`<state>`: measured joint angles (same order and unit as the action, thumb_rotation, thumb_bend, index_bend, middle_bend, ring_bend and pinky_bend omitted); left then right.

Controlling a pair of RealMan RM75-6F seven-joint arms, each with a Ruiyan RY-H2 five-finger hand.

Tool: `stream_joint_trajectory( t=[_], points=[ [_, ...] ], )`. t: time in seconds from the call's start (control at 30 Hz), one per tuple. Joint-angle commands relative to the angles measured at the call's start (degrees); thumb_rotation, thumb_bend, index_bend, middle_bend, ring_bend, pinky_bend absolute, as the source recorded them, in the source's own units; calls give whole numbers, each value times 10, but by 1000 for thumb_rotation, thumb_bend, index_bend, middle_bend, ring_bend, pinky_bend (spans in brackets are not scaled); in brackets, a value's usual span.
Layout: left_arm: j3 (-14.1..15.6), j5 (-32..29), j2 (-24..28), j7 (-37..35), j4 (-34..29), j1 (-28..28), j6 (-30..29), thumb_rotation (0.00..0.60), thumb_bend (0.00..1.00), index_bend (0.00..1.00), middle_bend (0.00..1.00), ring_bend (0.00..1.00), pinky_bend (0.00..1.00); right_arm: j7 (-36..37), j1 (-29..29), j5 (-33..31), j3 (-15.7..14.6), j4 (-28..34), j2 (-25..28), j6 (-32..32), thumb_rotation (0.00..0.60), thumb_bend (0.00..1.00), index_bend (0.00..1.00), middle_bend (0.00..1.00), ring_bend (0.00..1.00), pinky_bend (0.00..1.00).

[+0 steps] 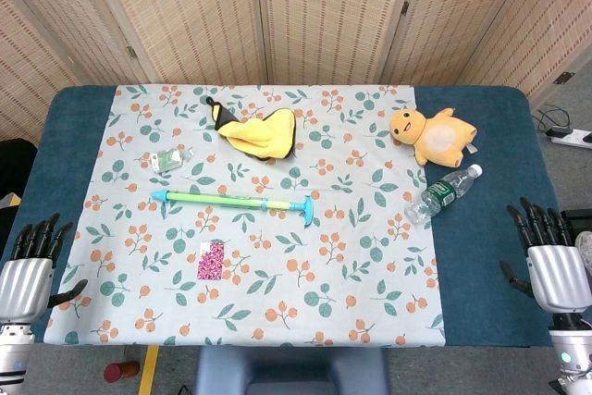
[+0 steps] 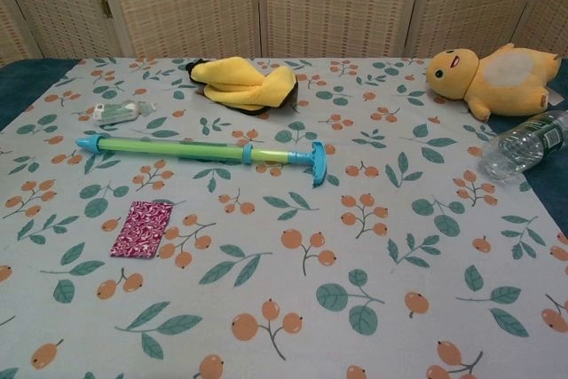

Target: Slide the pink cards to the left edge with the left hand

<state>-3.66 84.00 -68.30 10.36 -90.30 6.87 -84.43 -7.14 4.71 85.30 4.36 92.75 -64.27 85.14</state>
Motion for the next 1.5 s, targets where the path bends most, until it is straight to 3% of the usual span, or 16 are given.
stream_joint_trajectory(
  t=[0.03, 0.87, 1.13, 1.5],
  points=[
    [0, -2, 0, 1, 0, 0, 1, 600, 215, 119, 42, 0, 0, 0, 1, -1, 1, 1, 1, -1, 600, 329, 0, 2, 9, 0],
    [2, 8, -2, -17, 7, 7, 6, 600, 215, 135, 42, 0, 0, 8, -8, 1, -3, 6, 8, 7, 600, 329, 0, 2, 7, 0],
    [-5, 30, 5, -70, 17, 55, 63, 600, 221, 156, 42, 0, 0, 6, -7, -2, 1, 12, 13, 8, 600, 329, 0, 3, 9, 0],
    [-4, 79, -4, -70, 12, 135, 140, 600, 221, 189, 43, 3, 0, 5, -12, -5, 2, 20, 17, 15, 600, 329, 0, 3, 9, 0]
  ],
)
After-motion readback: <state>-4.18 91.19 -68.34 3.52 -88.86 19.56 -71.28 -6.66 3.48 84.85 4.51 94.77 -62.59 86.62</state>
